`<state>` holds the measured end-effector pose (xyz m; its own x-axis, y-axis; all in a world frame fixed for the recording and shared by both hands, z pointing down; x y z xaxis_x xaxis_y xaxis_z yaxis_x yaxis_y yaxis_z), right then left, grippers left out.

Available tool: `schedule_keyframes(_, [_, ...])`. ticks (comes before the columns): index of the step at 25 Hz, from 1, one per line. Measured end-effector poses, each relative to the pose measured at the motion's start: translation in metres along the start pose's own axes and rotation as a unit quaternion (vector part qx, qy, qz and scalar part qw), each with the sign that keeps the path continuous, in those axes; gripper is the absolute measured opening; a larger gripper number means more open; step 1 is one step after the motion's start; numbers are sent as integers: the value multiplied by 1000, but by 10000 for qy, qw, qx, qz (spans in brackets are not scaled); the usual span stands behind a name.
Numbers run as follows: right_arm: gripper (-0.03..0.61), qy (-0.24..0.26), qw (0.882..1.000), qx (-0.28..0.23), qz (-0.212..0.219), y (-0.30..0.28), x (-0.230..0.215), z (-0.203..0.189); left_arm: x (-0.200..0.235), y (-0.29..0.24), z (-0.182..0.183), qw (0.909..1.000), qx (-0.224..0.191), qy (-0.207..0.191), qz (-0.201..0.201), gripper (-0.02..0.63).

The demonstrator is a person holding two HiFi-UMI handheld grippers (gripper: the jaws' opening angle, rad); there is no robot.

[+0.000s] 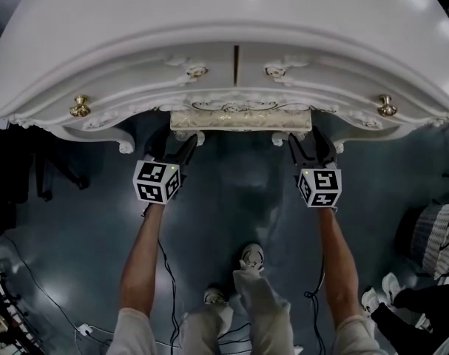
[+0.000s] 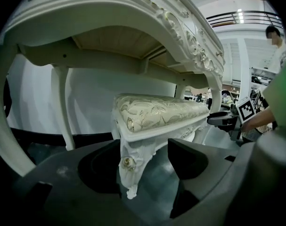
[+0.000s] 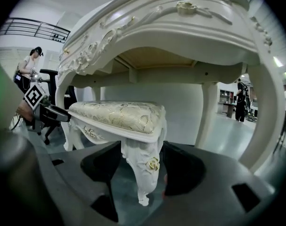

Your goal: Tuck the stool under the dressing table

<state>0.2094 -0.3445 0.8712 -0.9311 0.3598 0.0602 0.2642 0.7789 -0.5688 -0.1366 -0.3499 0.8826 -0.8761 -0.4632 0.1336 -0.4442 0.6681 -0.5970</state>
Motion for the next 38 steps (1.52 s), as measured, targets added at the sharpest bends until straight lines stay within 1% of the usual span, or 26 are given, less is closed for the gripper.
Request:
schedule_keyframes(2, [271, -79, 9999, 92, 5, 13, 1, -8, -5, 11, -8, 10000, 72, 0, 26, 298])
schedule_keyframes(7, [212, -114, 9995, 258, 110, 55, 22, -19, -24, 48, -13, 9999, 90, 119, -4, 296])
schedule_keyframes(10, [169, -81, 9993, 322, 185, 80, 39, -16, -39, 71, -13, 9998, 194, 10, -53, 268])
schedule_keyframes(12, [156, -34, 9992, 348, 216, 96, 50, -11, -49, 88, -11, 9996, 252, -45, -75, 257])
schedule_keyframes(15, [110, -49, 9991, 330, 259, 119, 63, 2, -63, 115, 0, 9998, 171, -10, -92, 218])
schedule_keyframes(16, [92, -55, 9991, 325, 283, 127, 67, 6, -68, 125, 3, 9998, 150, -4, -104, 196])
schedule_keyframes(21, [28, -136, 9986, 372, 342, 168, 80, 30, -90, 166, 25, 9997, 34, 95, -209, 137])
schedule_keyframes(24, [3, -118, 9983, 443, 355, 192, 85, 43, -102, 190, 38, 9997, -17, 150, -205, 91])
schedule_keyframes(28, [2, -168, 9982, 419, 396, 221, 93, 64, -111, 219, 57, 9996, -95, 193, -173, 46])
schedule_keyframes(33, [2, -116, 9982, 403, 431, 262, 110, 87, -119, 260, 73, 9990, -147, 374, -183, 23])
schedule_keyframes(38, [2, 72, 9981, 347, 508, 304, 124, 115, -125, 304, 92, 9988, -142, 468, -47, 14])
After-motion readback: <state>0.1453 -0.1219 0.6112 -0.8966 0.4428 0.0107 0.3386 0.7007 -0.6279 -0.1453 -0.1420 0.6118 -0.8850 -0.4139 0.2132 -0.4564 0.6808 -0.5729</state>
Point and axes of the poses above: the fingertips, and each gripper's own axes: y backward along the fingers, x to its left, z out of its top, the point moved 5 cm from there along y, backward along the fingers, and after that the axes turned 10 degrees about x, right-handed, at the moved point
